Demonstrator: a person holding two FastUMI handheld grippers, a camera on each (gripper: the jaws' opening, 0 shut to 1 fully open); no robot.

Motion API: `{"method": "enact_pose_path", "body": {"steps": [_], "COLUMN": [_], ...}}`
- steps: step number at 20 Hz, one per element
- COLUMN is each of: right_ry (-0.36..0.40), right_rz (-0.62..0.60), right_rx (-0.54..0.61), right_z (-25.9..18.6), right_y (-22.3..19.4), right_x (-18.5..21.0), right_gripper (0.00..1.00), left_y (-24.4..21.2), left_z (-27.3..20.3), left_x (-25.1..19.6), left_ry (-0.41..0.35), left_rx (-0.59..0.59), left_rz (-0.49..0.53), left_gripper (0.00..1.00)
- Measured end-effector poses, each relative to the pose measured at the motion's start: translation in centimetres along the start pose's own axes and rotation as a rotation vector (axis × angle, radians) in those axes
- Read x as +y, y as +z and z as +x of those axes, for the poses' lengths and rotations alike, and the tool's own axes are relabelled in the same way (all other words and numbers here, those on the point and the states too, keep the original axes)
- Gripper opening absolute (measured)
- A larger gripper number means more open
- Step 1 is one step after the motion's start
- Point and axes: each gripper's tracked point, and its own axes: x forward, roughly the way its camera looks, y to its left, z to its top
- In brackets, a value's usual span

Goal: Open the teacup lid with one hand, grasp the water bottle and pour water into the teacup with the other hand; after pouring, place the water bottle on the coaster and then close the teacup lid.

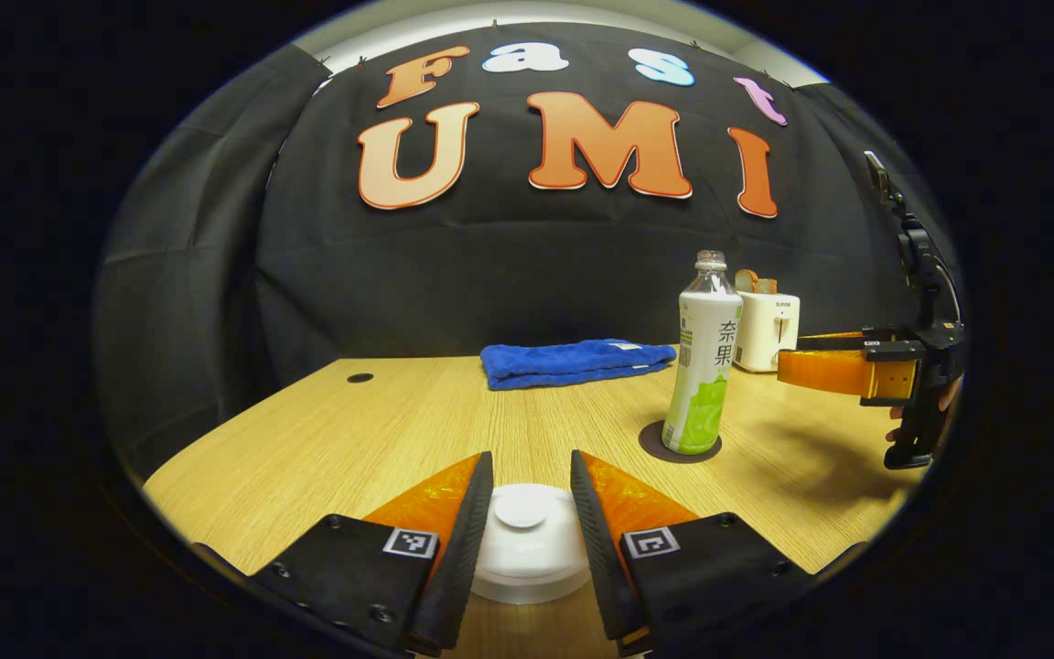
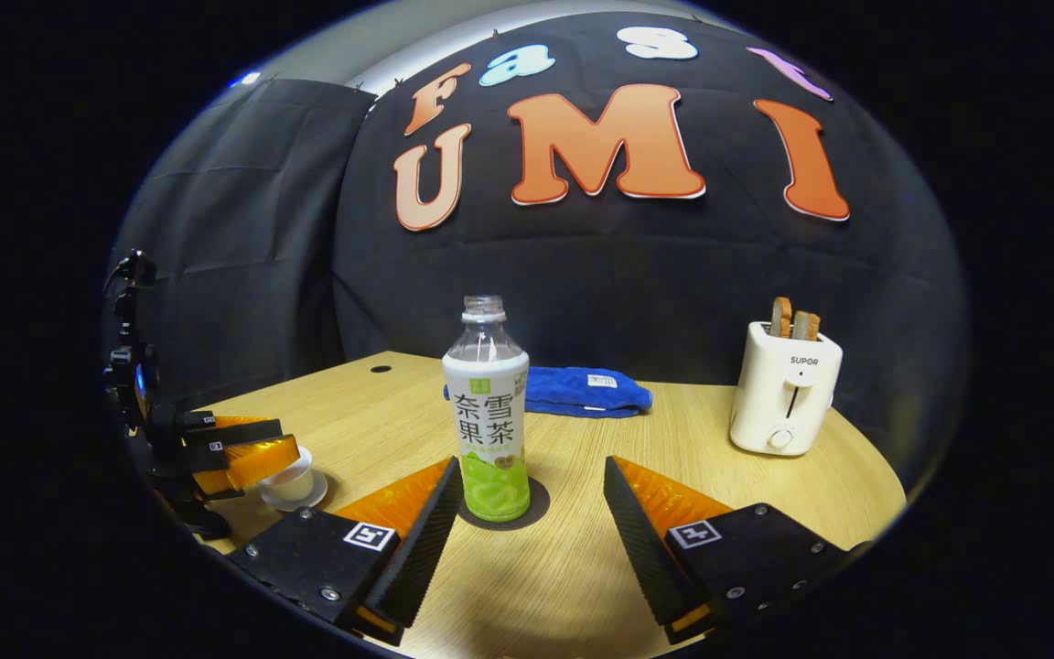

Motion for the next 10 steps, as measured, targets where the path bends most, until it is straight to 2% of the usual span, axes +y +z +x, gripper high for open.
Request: {"method": "enact_pose_path", "body": {"steps": [2,4,5,9,10], "right_ry": [-0.007,-0.030,-0.042,-0.079,-0.099], "right_rz": [-0.007,-0.034,-0.049,-0.053,-0.055], "right_rx": [-0.026,-0.052,-0.068,-0.116,-0.118], "right_z": [-1.3,-2.4,-3.0,-5.0,-5.4], "right_y": [0.8,1.7,2.2,3.5,3.5], "right_x": [0.0,-0.5,-0.7,-1.3,-1.6], "right_gripper": [0.93,0.93,0.93,0.93,0.93], "left_y": [1.8,3.8,4.6,7.3,7.7], "left_z": [-0.6,-1.4,-1.7,-3.1,-3.4], "left_x": [0.5,0.4,0.3,-1.2,-1.5], "left_ry": [0.040,0.059,0.062,0.053,0.054], "left_rx": [-0.051,-0.111,-0.134,-0.193,-0.197], "left_rz": [0.009,0.014,0.015,0.005,0.006], "left_gripper": [0.75,0.82,0.89,0.98,0.95]}}
